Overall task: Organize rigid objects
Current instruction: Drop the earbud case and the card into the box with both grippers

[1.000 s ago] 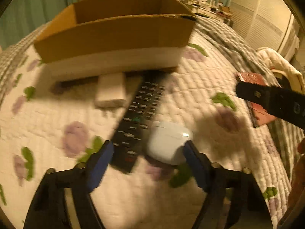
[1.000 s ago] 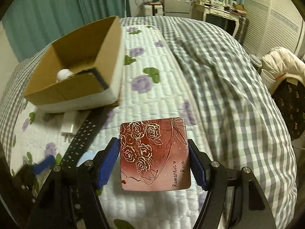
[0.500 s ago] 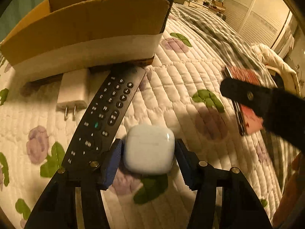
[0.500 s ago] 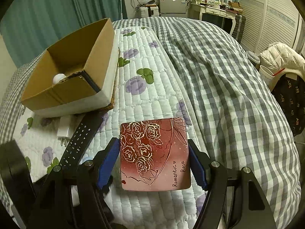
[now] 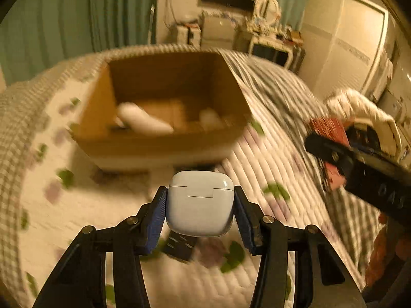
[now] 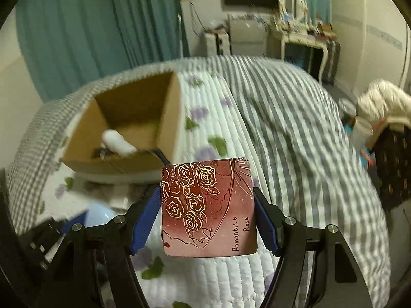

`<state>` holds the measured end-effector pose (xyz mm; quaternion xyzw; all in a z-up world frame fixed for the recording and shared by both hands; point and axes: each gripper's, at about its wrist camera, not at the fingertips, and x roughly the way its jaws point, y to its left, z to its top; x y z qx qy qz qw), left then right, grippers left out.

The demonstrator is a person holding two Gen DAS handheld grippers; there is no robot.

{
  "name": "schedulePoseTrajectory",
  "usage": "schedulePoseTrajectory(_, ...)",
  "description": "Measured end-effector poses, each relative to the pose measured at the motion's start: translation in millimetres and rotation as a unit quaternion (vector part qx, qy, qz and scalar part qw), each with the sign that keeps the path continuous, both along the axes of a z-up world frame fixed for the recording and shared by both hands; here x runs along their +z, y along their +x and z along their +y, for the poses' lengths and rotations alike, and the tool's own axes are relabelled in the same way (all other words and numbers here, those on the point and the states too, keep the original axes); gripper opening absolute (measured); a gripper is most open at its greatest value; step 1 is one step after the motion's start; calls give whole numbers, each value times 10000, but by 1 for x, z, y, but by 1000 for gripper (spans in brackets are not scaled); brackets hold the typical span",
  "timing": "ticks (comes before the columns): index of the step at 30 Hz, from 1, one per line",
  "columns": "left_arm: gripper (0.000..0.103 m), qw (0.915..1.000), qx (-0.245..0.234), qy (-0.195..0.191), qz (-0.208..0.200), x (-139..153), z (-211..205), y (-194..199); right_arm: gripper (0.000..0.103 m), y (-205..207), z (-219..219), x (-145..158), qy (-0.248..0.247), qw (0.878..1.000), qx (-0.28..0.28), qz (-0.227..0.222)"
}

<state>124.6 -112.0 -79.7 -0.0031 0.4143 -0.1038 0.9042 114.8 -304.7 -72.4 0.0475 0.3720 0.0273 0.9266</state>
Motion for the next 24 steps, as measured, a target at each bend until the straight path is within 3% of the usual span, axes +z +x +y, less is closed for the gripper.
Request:
schedulePoseTrajectory(6,51,9986,344,80,-384,47,37,43,70,20,39,46,-177,9979,457,-421)
schedulePoseTrajectory(11,51,9966,471,266,-615,66,61,79,70,56,76,68,-320,9935,910,-596)
schedulePoseTrajectory(17,51,9966,519,408,-492,51,72,131,70,110,99,66,-435,9907,1160,-565)
schedulePoseTrajectory(24,51,9976,303,540,-310,15,61,171,69,166,106,28,-606,9909,1160,-325)
